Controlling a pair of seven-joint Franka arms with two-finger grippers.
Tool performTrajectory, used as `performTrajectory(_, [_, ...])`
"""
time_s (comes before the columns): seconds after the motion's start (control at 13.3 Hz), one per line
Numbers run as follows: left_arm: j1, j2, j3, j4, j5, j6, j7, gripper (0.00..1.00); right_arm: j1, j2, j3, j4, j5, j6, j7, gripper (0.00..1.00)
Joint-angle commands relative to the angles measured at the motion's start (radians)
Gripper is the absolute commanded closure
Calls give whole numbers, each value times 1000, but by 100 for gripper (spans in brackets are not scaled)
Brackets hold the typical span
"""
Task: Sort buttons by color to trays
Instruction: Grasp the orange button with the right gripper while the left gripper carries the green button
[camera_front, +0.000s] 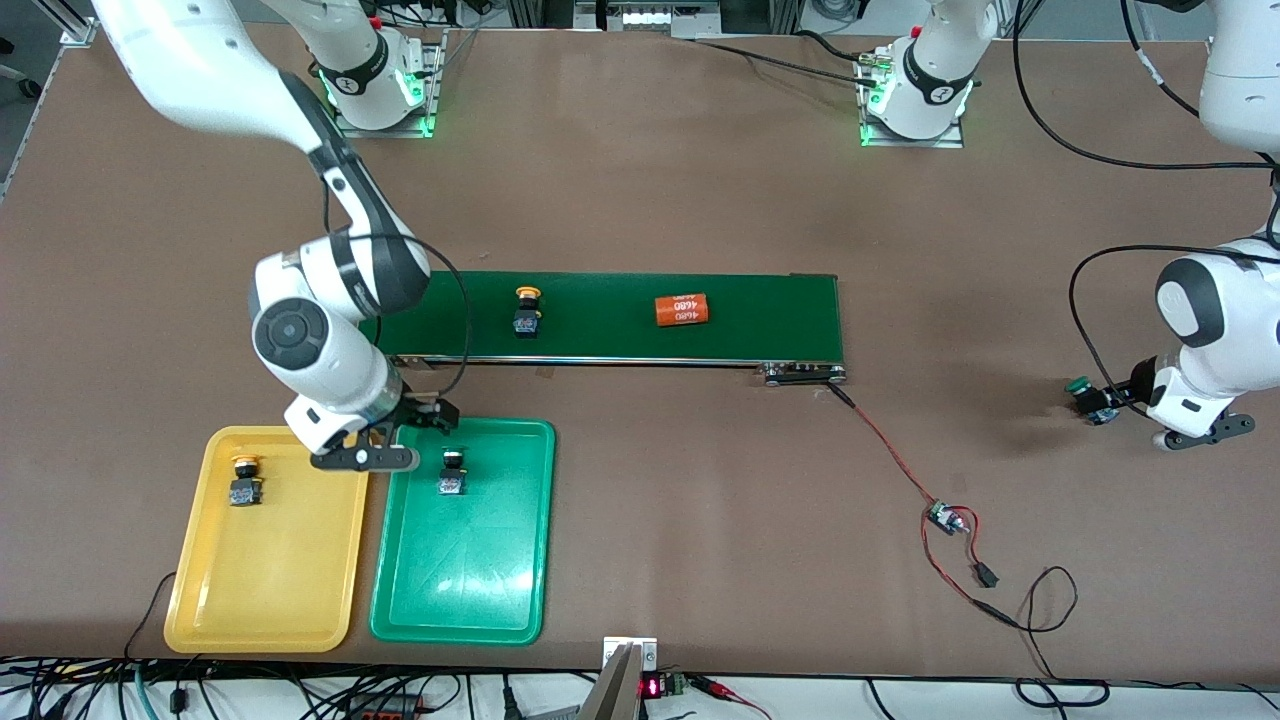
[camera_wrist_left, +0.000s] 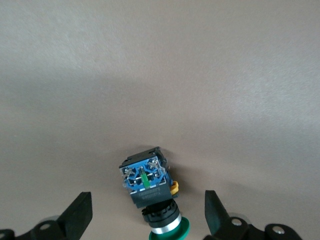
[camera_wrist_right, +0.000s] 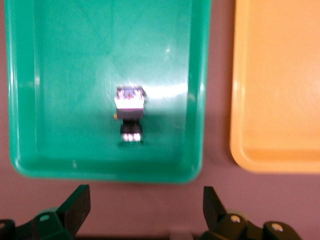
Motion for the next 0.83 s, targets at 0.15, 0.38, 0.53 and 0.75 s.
performTrajectory(0.15, [11,45,-7,30,26,64,21,5,-78,-208,95,-255,41,-15,109,0])
performTrajectory(0.38, [11,44,-6,27,29,66,45,46,-91,-250,170,-336,41,5,209,0])
performTrajectory(0.53, [11,42,-10,34,29,57,50,80,-91,-279,179,-432,41,110,232,0])
performTrajectory(0.75, [10,35,-12,38,30,40,53,100,-88,-277,201,-502,38,242,309,0])
